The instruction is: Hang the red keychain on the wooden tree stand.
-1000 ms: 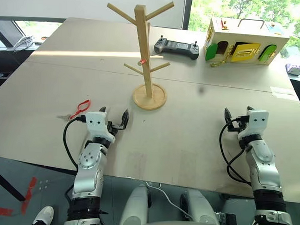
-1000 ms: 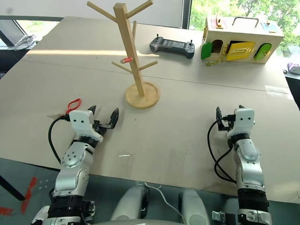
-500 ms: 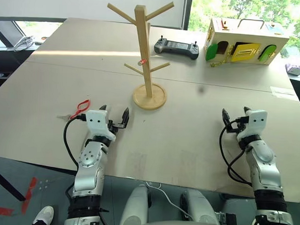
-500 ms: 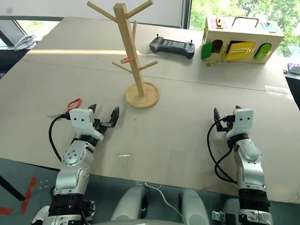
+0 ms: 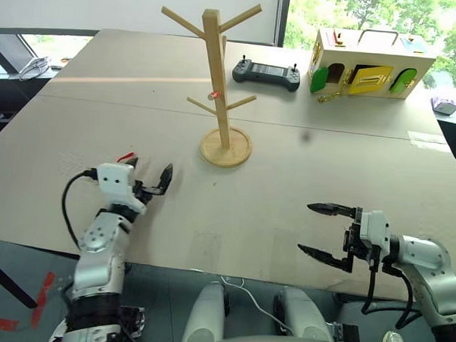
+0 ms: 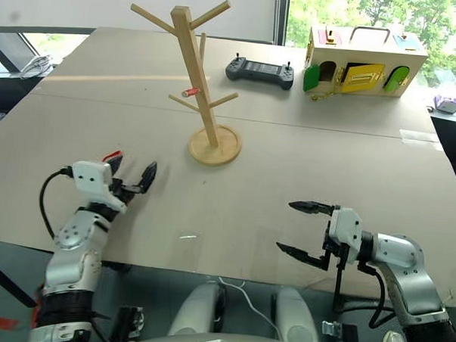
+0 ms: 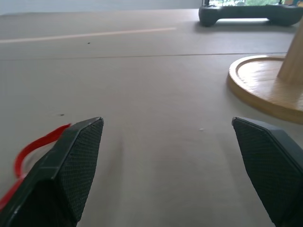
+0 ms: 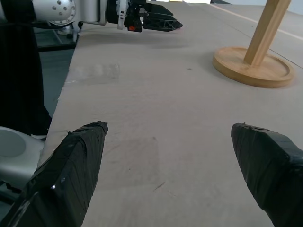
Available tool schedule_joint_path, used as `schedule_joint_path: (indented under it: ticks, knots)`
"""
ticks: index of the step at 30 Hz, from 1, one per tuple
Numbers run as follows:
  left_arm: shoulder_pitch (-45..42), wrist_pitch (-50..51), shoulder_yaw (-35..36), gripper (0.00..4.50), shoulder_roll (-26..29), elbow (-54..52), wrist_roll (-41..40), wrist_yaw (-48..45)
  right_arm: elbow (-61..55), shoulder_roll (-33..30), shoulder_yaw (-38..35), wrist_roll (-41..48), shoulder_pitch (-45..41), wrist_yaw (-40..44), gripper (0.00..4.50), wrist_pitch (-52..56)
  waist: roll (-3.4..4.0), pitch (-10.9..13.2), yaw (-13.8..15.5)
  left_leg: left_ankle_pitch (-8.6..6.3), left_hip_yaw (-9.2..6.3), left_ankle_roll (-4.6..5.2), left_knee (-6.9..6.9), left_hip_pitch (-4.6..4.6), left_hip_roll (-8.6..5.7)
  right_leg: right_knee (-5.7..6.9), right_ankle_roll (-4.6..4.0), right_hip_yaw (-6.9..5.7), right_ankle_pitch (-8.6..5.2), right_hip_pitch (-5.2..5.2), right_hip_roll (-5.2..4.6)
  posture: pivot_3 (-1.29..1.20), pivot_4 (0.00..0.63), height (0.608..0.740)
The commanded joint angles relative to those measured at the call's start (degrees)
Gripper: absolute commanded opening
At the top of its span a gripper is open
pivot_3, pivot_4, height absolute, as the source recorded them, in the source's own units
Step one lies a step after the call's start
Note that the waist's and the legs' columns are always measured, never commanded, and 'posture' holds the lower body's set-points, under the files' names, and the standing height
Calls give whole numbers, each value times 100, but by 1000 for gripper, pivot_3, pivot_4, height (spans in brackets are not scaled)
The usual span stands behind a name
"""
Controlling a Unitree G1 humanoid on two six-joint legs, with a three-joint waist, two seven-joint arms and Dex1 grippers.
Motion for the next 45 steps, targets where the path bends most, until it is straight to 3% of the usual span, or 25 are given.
schedule_joint_path:
  ticks: [1, 11, 21, 28, 33, 39, 40, 45]
  knots:
    - [123, -92, 417, 4500, 267, 125, -213, -206, 379, -9, -48, -37, -311, 244, 4471, -297, 0, 0, 4, 0, 0, 0, 0, 0, 0, 0, 0, 0, 0, 0, -1, 0, 150, 740]
    - [135, -63, 695, 4500, 803, 857, -279, -727, 404, 288, -9, -158, -461, -19, 4471, -317, 0, 0, 27, 0, -1, -1, -6, 0, 0, -1, -1, -2, 0, -1, -2, 0, 150, 740]
    - [-605, -264, 424, 4500, 1176, 2076, -52, -1249, 312, 382, -57, -213, -539, -395, 4471, -231, -1, 0, 25, 0, 0, -1, -7, 1, 1, 2, -1, -3, 0, -3, -2, 0, 150, 740]
    - [-614, -152, 174, 4500, 1201, 2207, 37, -1597, 157, 351, -107, -194, -459, -561, 4471, -179, 0, -1, 24, 0, 0, -1, -7, 3, 1, 4, -1, -2, 0, -3, -2, 0, 150, 740]
    - [-626, -120, 216, 3039, 1201, 2199, 45, -1536, 126, 355, -108, -183, -477, -629, 4500, -163, 1, -1, 24, 0, 1, -1, -7, 4, 1, 5, -1, -1, 0, -2, -3, 0, 150, 740]
    - [-579, -12, 297, 242, 1237, 2195, -14, -1514, 169, 322, -171, -130, -573, -675, 4500, -99, 1, -1, 21, 0, 2, -1, -7, 5, 1, 6, -1, -1, 0, -2, -2, 0, 150, 740]
    - [-570, 5, 305, 50, 1233, 2192, -21, -1501, 185, 319, -178, -131, -591, -681, 4500, -103, 1, -1, 19, 0, 1, -1, -7, 5, 1, 6, -1, -1, 0, -2, -2, 0, 150, 740]
    - [-475, 65, 284, 50, 1177, 2100, -52, -1442, 195, 323, -197, -137, -615, -695, 4500, -96, 1, -1, 10, 0, 3, -1, -7, 6, 1, 7, -1, 0, 0, -2, -3, 0, 150, 740]
